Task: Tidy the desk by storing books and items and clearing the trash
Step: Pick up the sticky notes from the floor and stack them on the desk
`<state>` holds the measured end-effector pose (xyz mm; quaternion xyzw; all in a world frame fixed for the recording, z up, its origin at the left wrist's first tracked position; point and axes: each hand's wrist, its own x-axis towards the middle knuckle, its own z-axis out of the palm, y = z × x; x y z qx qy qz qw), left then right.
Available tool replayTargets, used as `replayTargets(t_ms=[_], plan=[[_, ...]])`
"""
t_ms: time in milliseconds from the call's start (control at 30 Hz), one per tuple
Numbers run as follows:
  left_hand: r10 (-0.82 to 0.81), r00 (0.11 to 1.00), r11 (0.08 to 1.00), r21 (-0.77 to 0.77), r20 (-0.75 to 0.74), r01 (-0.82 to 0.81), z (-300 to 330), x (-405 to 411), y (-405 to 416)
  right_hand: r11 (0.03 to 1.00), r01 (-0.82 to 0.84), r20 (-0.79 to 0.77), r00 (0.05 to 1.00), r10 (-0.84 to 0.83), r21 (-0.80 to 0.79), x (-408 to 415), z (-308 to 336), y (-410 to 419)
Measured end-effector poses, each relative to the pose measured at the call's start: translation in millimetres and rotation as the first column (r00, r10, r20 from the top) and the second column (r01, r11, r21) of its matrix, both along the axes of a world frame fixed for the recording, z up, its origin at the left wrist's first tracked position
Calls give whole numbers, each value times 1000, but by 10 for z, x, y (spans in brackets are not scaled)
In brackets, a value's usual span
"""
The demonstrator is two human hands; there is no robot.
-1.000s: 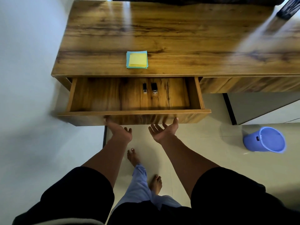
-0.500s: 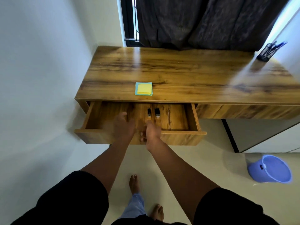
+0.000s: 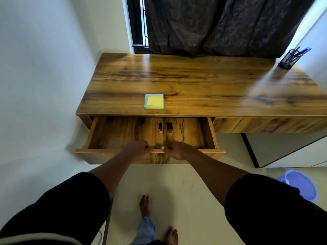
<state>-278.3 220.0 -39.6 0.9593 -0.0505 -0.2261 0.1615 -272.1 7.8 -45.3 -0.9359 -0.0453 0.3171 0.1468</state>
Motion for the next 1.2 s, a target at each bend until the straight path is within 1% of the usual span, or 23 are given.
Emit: replayTargets(t_ms=[167,267,367,500,633,733,833,1000,1100,1200], plan=[[38,996,999,-35,-75,-41,7,5,23,1000,4,-52,999,-2,26,17,94,-25],[52,990,995,-73,-129,-62,19,2,29,999,-28,-107,994,32,36,37,149,-10],[65,983,994,-72,-172,-78,1,-48,4,998,-65,-155,986,66,12,37,185,-33],[91,970,995,-12,-227,-96,-42,-112,-21,994,-108,-255,962,99,-24,4,118,-72],[109,959,994,41,-260,-102,-52,-158,-43,991,-131,-298,947,123,-10,-76,101,-65],[93,960,994,87,-262,-72,-16,-237,-90,996,-89,-294,951,93,24,-147,26,-72],[64,962,993,109,-266,-36,-24,-304,-104,994,-101,-310,944,108,39,-215,-10,-79],[-28,944,992,105,-328,66,-49,-371,-94,993,-94,-413,904,113,65,-271,-7,-64],[-28,932,994,88,-362,64,-70,-400,-85,996,-73,-472,877,91,56,-287,17,-83],[-8,921,998,58,-391,33,-129,-401,-53,997,-58,-486,871,75,50,-310,21,-87]])
